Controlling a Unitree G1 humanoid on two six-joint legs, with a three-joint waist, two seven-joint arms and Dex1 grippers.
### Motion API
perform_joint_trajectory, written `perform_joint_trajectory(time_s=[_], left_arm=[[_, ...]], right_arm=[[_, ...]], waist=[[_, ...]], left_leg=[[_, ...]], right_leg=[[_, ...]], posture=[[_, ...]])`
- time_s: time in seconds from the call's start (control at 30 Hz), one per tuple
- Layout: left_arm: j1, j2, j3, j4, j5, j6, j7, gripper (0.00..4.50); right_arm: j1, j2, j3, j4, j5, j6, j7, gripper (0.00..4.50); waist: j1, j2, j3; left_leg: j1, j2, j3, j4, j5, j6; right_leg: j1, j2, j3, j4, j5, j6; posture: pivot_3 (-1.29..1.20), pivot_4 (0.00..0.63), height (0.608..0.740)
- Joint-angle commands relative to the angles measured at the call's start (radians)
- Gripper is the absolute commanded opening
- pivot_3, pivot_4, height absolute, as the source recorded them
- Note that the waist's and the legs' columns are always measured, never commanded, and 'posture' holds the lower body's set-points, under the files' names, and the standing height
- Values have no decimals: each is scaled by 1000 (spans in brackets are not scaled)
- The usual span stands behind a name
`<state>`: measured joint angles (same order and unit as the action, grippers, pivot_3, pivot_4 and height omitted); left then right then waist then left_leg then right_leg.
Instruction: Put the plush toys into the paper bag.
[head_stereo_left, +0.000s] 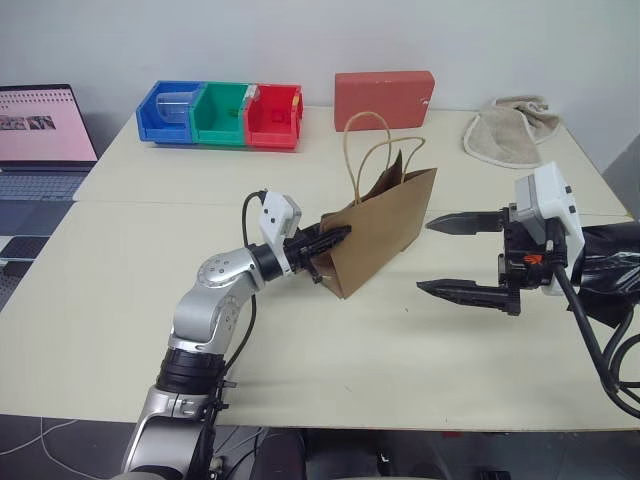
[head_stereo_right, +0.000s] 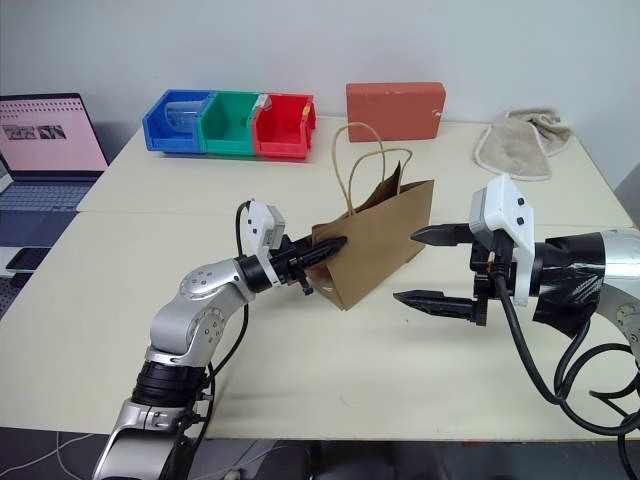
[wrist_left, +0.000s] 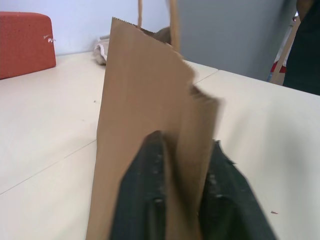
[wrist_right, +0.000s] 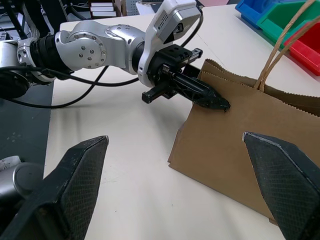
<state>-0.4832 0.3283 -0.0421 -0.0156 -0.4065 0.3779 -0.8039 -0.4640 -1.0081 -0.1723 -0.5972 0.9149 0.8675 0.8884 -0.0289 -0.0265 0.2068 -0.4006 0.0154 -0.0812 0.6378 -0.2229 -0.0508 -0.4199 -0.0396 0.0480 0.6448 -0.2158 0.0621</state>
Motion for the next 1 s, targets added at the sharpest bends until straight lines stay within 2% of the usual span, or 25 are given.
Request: perform_joint_trajectory(time_s=[0.03, 0.23, 0.33, 0.53, 0.67, 0.83, 0.93, 1.0], left_arm=[[-11, 11, 2, 6, 2, -30, -25, 13], [-53, 50, 24, 64, -8, -62, -88, 13], [-98, 75, 24, 95, -43, -49, -172, 13], [-197, 108, -9, 205, -61, -40, -357, 13], [-260, 91, -18, 291, -80, -18, -449, 13], [-316, 58, -48, 413, -47, -60, -540, 13], [-343, 42, -63, 458, -29, -88, -578, 13], [-362, 32, -73, 498, -12, -113, -603, 13]], right_arm=[[-16, -6, -7, -20, -30, -36, -5, 4500], [52, 40, -37, -14, -168, -181, -37, 4500], [105, 18, -83, -12, -189, -196, -18, 4500], [210, -61, -264, -12, -159, -129, 16, 4500], [322, -100, -445, -42, -107, -26, 45, 4500], [462, -85, -622, -106, -55, 79, 45, 4500], [522, -70, -678, -143, -39, 98, 38, 4500], [532, -61, -671, -166, -27, 98, 16, 4500]], waist=[[0, 0, 0], [0, 0, 0], [0, 0, 0], [3, 0, 0], [4, 0, 0], [1, 0, 0], [-1, 0, 0], [-2, 0, 0]], left_leg=[[0, 0, 0, 0, 0, 0], [0, 0, 0, 0, 0, 0], [0, -1, 0, 0, 0, 0], [-1, -1, 0, 0, 0, 0], [-1, -1, 0, 1, 0, 0], [-1, -1, 0, 1, 0, 0], [-1, -1, 0, 1, 0, 0], [-1, -1, 0, 2, 0, 0]], right_leg=[[0, 0, 0, 0, 0, 0], [0, 0, 0, 0, 0, 0], [0, 0, 0, 0, 0, 0], [0, 0, 0, 0, 0, 0], [0, 0, 0, 0, 0, 0], [1, 0, 0, 0, 0, 0], [1, 0, 0, 0, 0, 0], [1, 0, 0, 0, 0, 0]], posture=[[0, 150, 740], [0, 150, 740], [0, 150, 740], [0, 150, 740], [0, 150, 740], [0, 150, 740], [0, 150, 740], [0, 150, 740]])
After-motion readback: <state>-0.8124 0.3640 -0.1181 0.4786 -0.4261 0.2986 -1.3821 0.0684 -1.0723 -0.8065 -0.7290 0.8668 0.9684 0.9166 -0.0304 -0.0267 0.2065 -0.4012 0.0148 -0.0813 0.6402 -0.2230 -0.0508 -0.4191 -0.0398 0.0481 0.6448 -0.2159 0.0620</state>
